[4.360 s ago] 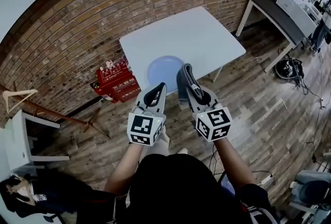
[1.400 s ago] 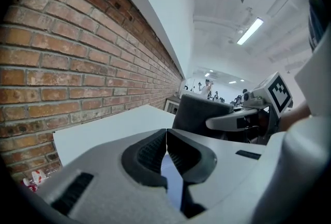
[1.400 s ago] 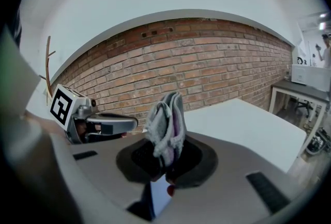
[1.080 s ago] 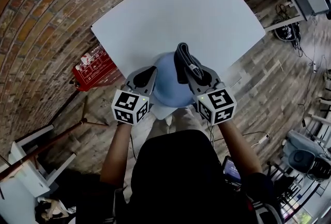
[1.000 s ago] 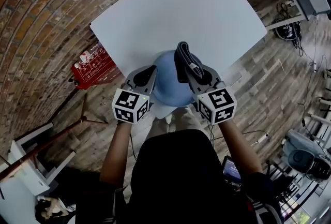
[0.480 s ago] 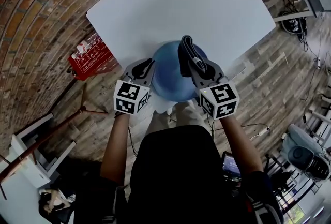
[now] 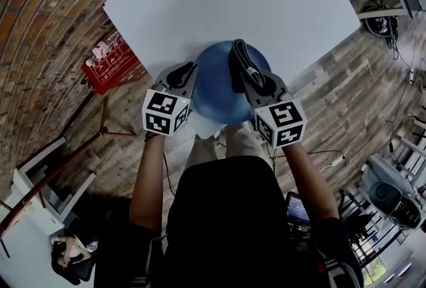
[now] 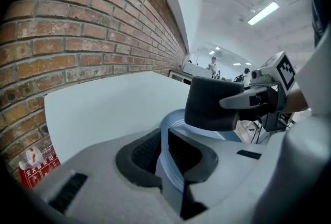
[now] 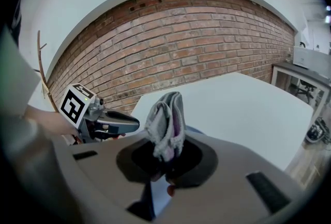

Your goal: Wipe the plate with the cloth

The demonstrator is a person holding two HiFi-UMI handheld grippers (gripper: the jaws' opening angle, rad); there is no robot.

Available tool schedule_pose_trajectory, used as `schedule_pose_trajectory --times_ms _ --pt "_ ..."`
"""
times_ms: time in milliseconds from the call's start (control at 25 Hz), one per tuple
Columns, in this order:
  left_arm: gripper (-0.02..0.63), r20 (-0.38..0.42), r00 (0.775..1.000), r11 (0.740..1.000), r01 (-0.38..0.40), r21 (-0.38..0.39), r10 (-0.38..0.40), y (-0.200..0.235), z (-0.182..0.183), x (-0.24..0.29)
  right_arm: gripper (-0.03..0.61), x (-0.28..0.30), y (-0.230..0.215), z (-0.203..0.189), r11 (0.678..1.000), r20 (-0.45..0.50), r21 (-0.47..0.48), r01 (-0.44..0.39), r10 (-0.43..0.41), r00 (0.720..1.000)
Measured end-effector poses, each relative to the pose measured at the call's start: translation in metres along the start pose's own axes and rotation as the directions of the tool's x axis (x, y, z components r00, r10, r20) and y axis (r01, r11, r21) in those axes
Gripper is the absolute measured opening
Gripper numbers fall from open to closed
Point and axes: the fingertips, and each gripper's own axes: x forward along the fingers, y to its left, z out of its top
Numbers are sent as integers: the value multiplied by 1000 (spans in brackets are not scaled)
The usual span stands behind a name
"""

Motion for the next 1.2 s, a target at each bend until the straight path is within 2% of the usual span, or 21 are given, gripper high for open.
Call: schedule_pose_trajectory --times_ms 120,200,240,640,920,1080,1200 --pt "28 -18 1000 1000 4 -9 -4 5 -3 5 51 3 -1 -3 1000 -11 -2 -5 5 1000" --pt "117 -29 999 1000 22 -16 -22 5 -5 9 51 5 0 -6 1000 -25 -3 -8 8 1000" --pt "138 -33 999 999 30 -17 -31 4 -6 10 51 6 0 -7 1000 -31 -3 -9 8 999" --pt "138 -67 997 999 30 -21 -31 7 -18 28 51 11 -1 -13 1000 -34 3 -10 10 999" --pt "135 -81 996 997 19 -78 -26 13 -23 32 51 12 -5 -17 1000 -35 15 -13 14 999" --pt "114 -94 995 997 19 -71 -26 13 -26 36 51 16 -6 -17 1000 -35 22 -17 17 999" --pt "73 -91 996 997 5 -72 -12 14 -26 36 51 17 -6 -15 999 -33 24 -23 24 999"
